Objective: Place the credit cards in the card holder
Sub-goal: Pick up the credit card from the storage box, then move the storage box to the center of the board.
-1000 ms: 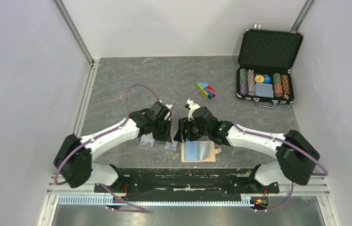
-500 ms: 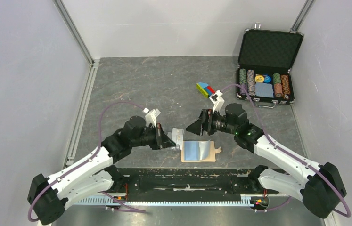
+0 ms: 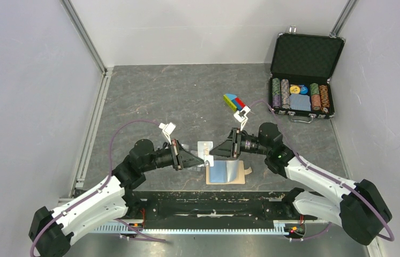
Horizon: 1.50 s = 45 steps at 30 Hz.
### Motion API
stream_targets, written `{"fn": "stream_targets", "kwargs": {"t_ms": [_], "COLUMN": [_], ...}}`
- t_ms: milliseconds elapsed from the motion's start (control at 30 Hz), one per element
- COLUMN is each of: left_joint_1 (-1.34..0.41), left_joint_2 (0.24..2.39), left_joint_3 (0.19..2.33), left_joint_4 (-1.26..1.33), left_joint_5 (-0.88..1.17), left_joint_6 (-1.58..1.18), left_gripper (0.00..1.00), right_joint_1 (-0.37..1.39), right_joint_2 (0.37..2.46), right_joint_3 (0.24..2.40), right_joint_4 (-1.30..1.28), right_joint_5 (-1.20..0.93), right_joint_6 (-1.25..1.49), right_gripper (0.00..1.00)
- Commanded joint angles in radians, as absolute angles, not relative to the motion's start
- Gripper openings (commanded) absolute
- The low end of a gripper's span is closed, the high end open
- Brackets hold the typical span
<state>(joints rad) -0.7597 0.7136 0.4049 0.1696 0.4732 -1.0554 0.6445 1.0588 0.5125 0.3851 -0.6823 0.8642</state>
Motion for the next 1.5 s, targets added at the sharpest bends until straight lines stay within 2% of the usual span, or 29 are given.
{"fn": "stream_targets", "kwargs": {"t_ms": [0, 167, 200, 300, 400, 500, 633, 933, 1000, 1167, 1467], "left_joint_1": [-0.762, -0.762, -0.762, -0.762, -0.762, -0.762, -0.762, -0.842, -0.875, -0.929, -0.928], "left_joint_2": [0.719, 0.732, 0.731, 0.723, 0.717, 0.718, 0.776, 1.168, 1.274, 1.465, 1.649], "left_joint_3": [0.390, 0.402, 0.403, 0.406, 0.416, 0.445, 0.519, 0.824, 0.922, 1.071, 1.099], "left_joint_4": [0.269, 0.236, 0.228, 0.205, 0.147, 0.020, -0.195, -0.452, -0.550, -0.657, -0.729], "left_joint_5": [0.492, 0.498, 0.496, 0.488, 0.466, 0.419, 0.344, 0.248, 0.185, 0.073, -0.117], "left_joint_6": [-1.118, -1.102, -1.099, -1.088, -1.069, -1.030, -0.957, -0.780, -0.731, -0.681, -0.647], "left_gripper": [0.02, 0.10, 0.13, 0.21, 0.50, 0.57, 0.54, 0.35, 0.27, 0.20, 0.06], "right_joint_1": [0.644, 0.644, 0.644, 0.643, 0.643, 0.637, 0.605, 0.501, 0.496, 0.486, 0.484], "right_joint_2": [1.076, 1.084, 1.085, 1.086, 1.080, 1.065, 1.049, 0.968, 0.951, 0.906, 0.892], "right_joint_3": [0.493, 0.507, 0.510, 0.520, 0.533, 0.561, 0.581, 0.606, 0.588, 0.518, 0.482], "right_joint_4": [0.596, 0.588, 0.587, 0.552, 0.471, 0.303, 0.103, -0.279, -0.308, -0.308, -0.274], "right_joint_5": [-0.769, -0.796, -0.799, -0.798, -0.769, -0.693, -0.604, -0.409, -0.393, -0.385, -0.411], "right_joint_6": [0.965, 0.945, 0.945, 0.925, 0.875, 0.785, 0.692, 0.529, 0.519, 0.532, 0.541], "right_gripper": [0.29, 0.03, 0.00, 0.00, 0.00, 0.00, 0.00, 0.00, 0.00, 0.00, 0.00]}}
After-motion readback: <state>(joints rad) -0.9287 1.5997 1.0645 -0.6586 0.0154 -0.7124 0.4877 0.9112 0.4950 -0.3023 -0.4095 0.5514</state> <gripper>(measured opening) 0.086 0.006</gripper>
